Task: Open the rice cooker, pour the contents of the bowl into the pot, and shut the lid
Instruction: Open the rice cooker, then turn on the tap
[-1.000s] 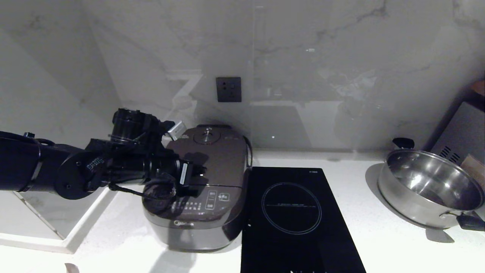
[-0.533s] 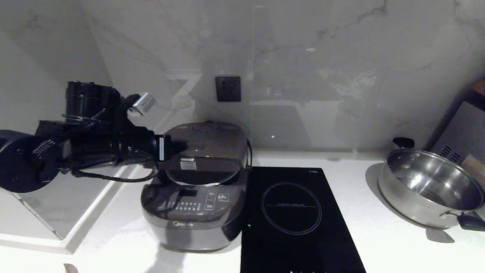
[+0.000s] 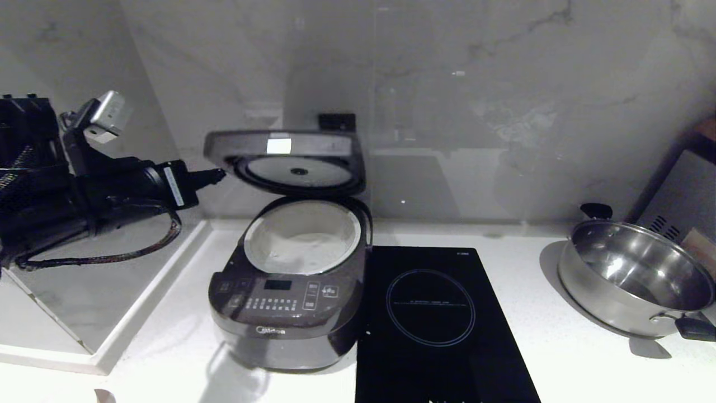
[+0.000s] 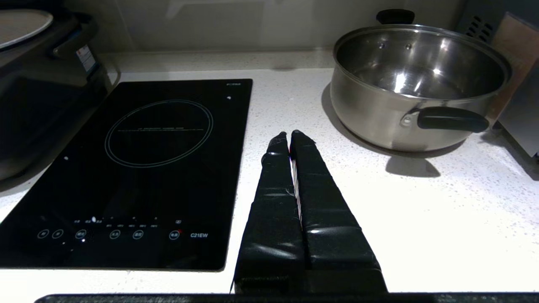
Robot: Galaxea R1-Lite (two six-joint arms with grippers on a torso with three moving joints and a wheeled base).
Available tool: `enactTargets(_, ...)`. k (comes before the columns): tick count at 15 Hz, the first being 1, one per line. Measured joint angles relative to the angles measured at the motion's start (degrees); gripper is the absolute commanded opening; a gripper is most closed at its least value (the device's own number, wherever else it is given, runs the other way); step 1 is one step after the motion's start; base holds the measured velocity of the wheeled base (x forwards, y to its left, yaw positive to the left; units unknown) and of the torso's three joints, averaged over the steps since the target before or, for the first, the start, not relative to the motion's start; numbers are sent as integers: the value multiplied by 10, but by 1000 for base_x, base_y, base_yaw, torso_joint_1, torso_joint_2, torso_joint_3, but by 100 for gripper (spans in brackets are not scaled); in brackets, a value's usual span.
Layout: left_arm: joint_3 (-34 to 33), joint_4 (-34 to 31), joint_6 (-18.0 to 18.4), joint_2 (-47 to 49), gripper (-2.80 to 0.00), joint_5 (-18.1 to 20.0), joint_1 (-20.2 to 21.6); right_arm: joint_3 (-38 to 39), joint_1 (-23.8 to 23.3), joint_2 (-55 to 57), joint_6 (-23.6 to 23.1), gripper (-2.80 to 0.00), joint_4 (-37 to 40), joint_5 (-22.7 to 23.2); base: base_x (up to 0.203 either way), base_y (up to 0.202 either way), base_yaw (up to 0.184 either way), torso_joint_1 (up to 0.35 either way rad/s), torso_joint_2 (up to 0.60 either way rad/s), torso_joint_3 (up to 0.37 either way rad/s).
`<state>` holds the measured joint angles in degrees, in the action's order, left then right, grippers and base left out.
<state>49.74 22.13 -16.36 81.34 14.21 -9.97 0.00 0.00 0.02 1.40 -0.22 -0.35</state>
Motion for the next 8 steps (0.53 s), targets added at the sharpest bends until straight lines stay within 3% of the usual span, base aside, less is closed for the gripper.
enactTargets(4,-38,2,-1,-69,-280,4,45,0,0,0,0,-280,0,0,0,0,0,0,0,0)
enactTargets(8,-83,-2,0,-134,-280,1,59,0,0,0,0,-280,0,0,0,0,0,0,0,0)
